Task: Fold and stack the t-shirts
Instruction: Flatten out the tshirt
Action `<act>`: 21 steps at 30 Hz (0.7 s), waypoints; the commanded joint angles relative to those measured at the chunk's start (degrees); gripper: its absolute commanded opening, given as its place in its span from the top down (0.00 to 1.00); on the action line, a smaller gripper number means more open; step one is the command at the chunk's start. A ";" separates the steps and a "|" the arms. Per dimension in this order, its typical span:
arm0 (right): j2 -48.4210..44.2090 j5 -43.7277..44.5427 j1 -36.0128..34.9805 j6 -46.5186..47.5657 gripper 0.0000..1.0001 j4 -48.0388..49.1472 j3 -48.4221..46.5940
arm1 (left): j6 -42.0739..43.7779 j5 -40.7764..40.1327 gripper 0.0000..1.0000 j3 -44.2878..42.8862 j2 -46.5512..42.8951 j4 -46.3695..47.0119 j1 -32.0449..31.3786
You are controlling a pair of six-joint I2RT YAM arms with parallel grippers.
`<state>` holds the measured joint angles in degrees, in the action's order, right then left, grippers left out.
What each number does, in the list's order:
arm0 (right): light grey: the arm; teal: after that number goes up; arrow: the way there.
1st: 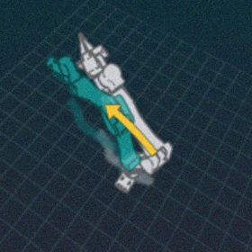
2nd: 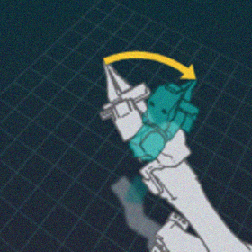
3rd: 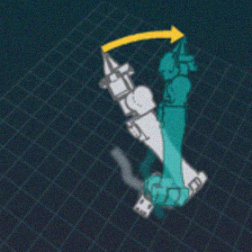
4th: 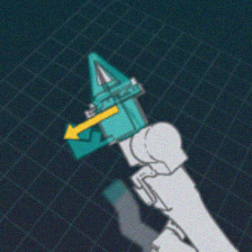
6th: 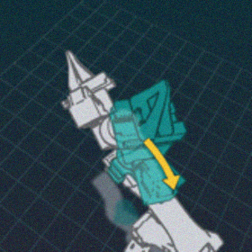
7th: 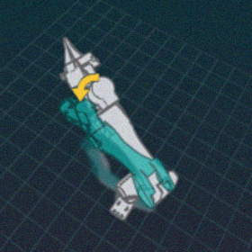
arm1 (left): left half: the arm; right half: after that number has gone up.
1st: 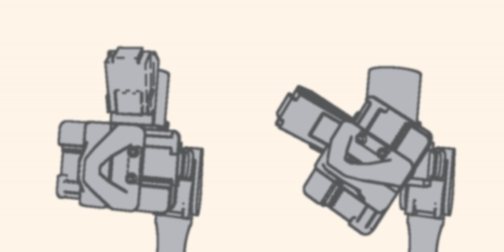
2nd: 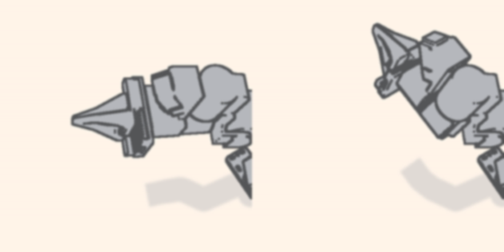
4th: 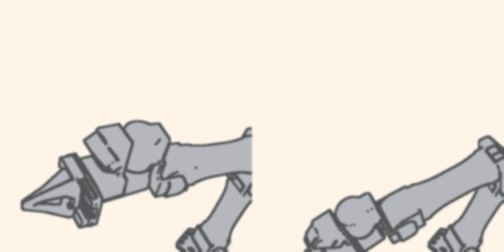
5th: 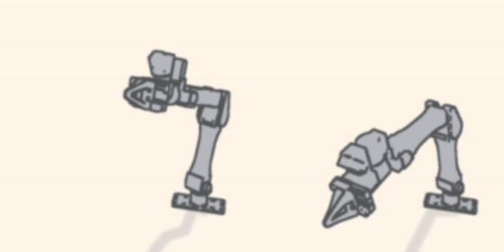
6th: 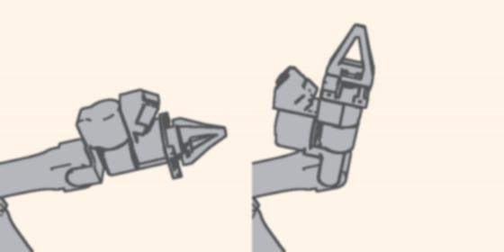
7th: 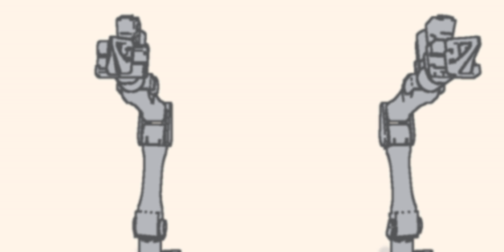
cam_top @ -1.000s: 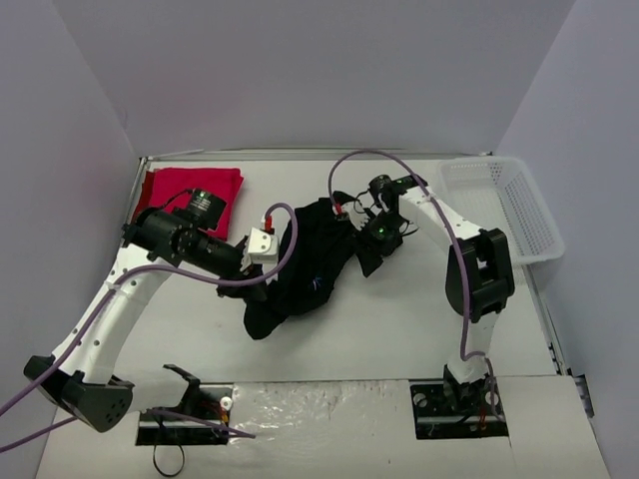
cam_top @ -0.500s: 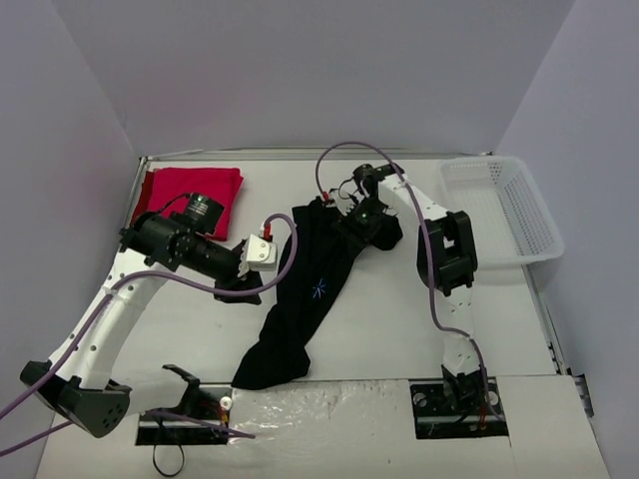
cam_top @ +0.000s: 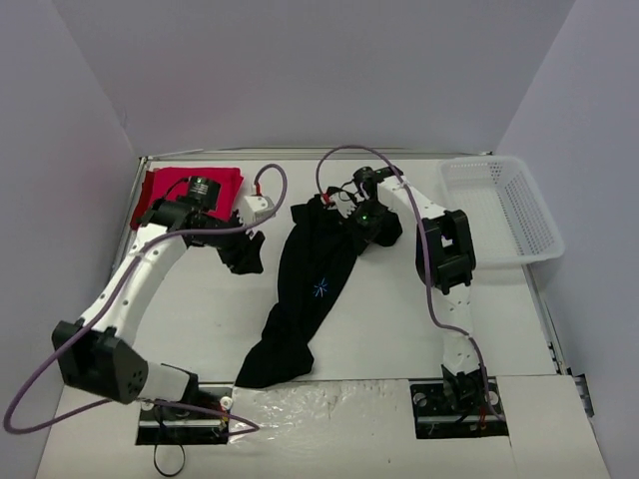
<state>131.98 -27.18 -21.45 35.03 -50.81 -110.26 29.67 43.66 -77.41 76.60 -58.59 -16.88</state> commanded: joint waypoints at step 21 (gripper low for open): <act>-20.80 -2.88 4.66 2.07 0.58 -1.93 21.83 | -22.99 -0.58 0.46 -47.38 55.41 21.42 -1.66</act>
<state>113.16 -28.99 -17.21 37.34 -50.81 -90.19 6.50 43.66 -119.33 131.74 -33.54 -16.82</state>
